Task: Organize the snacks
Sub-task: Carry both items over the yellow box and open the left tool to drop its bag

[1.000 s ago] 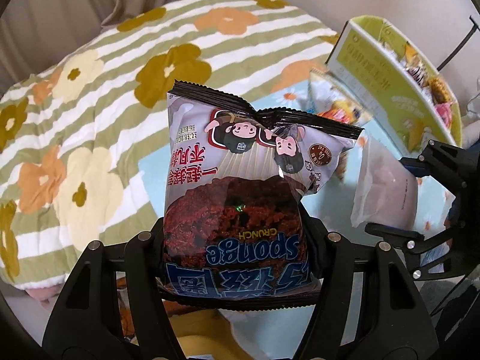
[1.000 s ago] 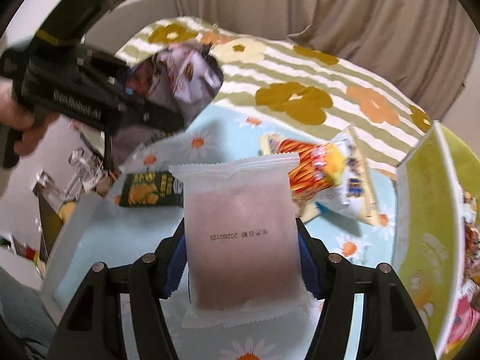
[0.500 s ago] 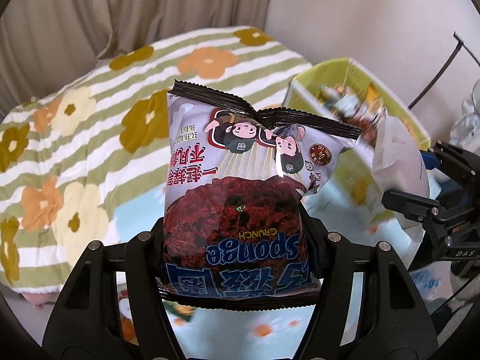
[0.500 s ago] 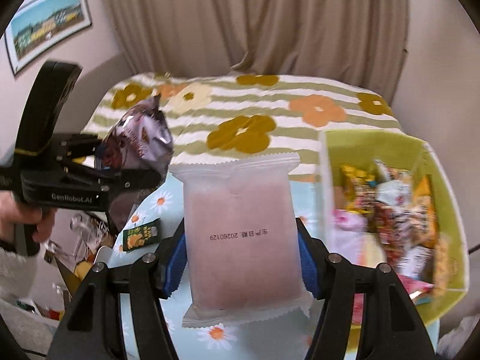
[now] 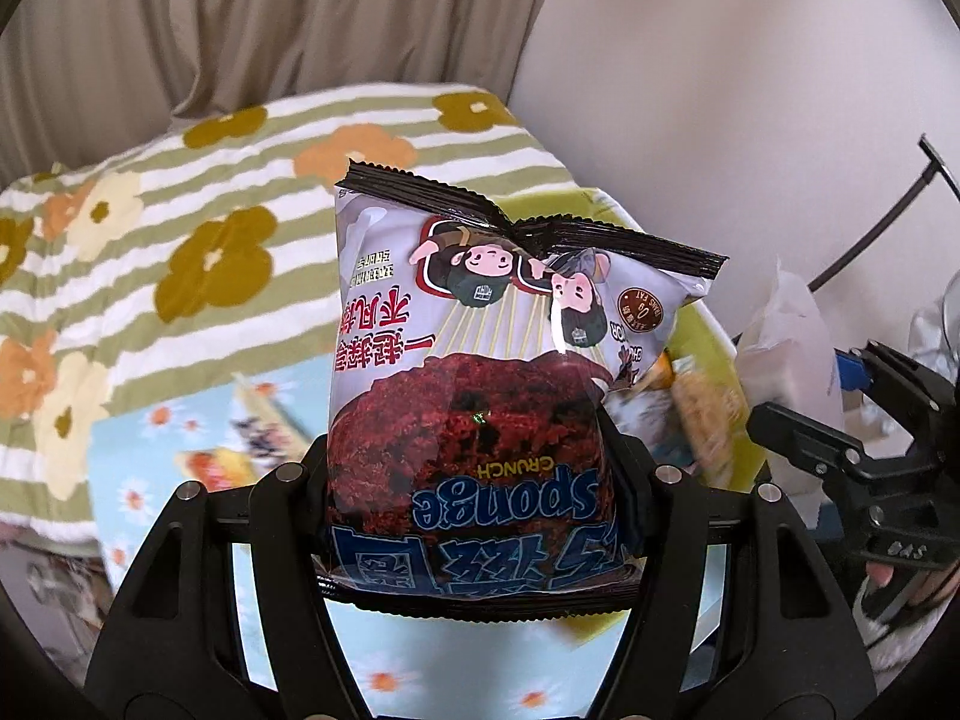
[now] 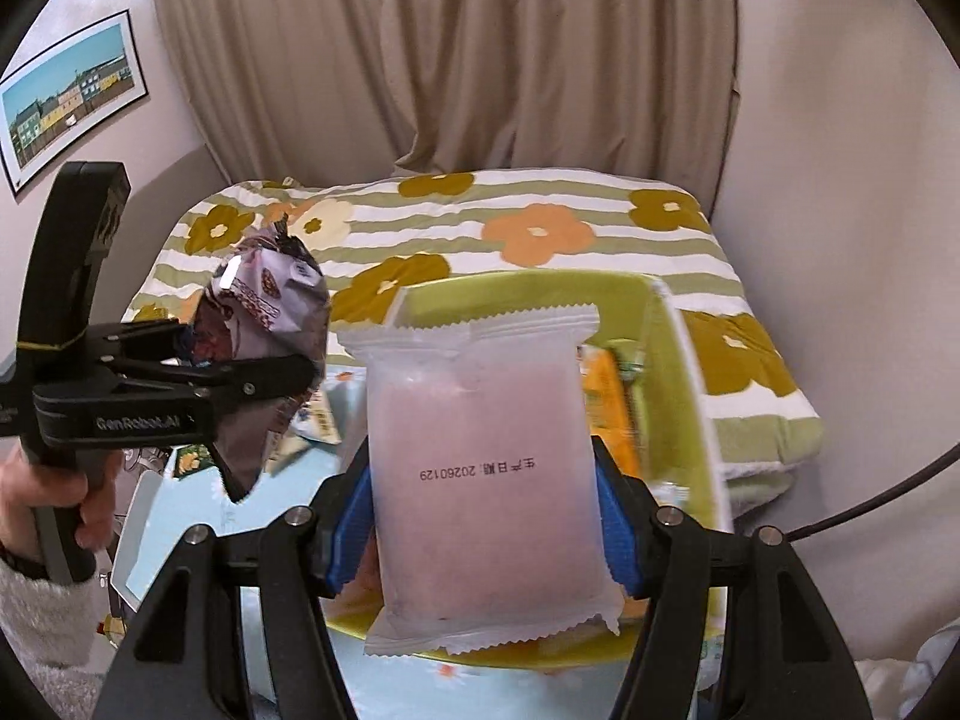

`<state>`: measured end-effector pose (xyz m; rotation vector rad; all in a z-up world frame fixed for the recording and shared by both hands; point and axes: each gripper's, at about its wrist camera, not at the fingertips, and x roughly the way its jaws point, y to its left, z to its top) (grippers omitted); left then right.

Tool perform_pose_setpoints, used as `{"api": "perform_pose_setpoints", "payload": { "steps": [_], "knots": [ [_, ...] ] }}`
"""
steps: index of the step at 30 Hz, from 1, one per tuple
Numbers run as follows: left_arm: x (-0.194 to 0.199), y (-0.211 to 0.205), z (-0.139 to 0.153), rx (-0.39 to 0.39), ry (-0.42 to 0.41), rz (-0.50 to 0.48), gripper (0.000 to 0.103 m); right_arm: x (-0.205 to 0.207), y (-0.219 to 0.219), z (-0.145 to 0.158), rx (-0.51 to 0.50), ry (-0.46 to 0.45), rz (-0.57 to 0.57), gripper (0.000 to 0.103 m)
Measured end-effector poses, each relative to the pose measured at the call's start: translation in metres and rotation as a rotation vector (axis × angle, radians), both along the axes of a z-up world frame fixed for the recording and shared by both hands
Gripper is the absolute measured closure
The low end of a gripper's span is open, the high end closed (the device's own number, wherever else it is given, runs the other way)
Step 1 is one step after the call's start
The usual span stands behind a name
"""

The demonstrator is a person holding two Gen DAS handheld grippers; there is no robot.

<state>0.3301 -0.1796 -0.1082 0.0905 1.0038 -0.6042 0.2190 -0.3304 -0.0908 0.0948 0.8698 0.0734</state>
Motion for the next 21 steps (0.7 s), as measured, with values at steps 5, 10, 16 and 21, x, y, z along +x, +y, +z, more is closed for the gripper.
{"api": "perform_pose_setpoints", "payload": {
  "steps": [5,10,16,21],
  "knots": [
    [0.010,-0.043,-0.024,0.007,0.086,0.025,0.041,0.001,-0.034,-0.004,0.039,0.022,-0.019,0.043],
    [0.021,-0.068,-0.038,0.029,0.101,0.015,0.038,0.005,-0.050,-0.011,0.057,0.036,-0.042,0.043],
    [0.037,-0.071,-0.042,0.102,0.057,0.029,0.001,0.011,-0.056,-0.017,0.084,0.051,-0.063,0.043],
    [0.032,-0.045,-0.033,0.065,0.049,0.068,0.001,0.017,-0.055,-0.019,0.096,0.050,-0.063,0.043]
  ]
}}
